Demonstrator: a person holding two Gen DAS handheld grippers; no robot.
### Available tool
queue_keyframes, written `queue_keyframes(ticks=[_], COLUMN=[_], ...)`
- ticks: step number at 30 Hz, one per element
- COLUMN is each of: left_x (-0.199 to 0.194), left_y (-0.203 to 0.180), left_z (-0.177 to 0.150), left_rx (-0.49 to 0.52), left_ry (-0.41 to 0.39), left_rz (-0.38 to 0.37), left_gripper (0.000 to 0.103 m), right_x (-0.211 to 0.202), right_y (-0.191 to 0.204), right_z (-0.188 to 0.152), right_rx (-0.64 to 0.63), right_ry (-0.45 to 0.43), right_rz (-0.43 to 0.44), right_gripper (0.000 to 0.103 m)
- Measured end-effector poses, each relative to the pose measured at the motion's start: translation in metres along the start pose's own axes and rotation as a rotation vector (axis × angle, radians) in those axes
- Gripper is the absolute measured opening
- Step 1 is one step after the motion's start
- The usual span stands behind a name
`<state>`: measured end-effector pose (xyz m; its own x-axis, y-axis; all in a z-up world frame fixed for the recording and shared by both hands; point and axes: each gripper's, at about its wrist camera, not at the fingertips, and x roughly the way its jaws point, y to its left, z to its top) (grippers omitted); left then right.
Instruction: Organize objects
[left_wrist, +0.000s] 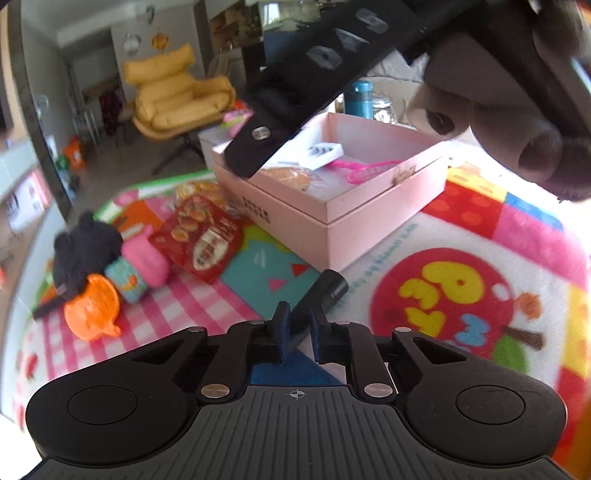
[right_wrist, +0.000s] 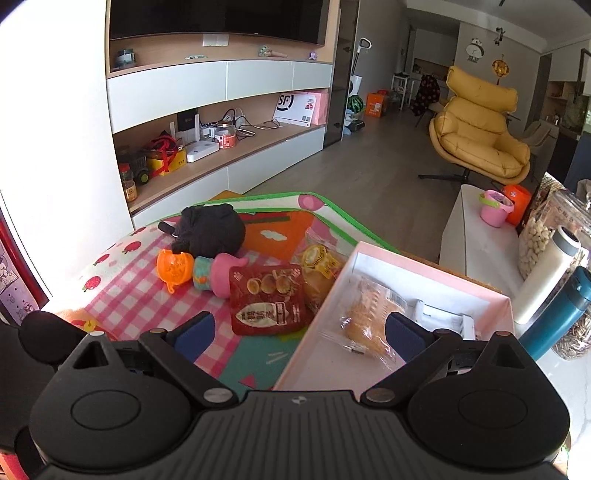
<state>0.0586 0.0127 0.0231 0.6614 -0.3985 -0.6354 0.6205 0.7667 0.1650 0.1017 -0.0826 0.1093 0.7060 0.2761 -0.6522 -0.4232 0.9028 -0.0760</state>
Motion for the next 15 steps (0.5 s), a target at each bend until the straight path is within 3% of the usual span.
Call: queue_keyframes(ticks=[2,7,11,15], left_x=[0.006,0.02,0.022,0.006], left_y=[0.004,0.034,0.063,0.063], left_z=[0.006,0.017,0.015,0.004], left_rx=[-0.003,-0.066,-0.169,-0.216], left_ry=[-0.014,-0.001,0.052,0.046], left_rz=[0.024,-0.06,-0.277,-0.368], left_gripper=[0.013,0.012,0.016,0.016], right_x=[0.004,0.004,-0.008,-0.033], right_y=[0.008,0.015,0.003,0.003], right_z=[0.004,0.006,-0.001,-0.025], right_rx=[-0.009,-0.046,-0.009,-0.043], right_ry=[0.014,0.032,0.031,-0.022], right_rz=[0.003,-0.031,-0.043,-0.048], right_gripper=[0.099,0.101,0.102,0.102])
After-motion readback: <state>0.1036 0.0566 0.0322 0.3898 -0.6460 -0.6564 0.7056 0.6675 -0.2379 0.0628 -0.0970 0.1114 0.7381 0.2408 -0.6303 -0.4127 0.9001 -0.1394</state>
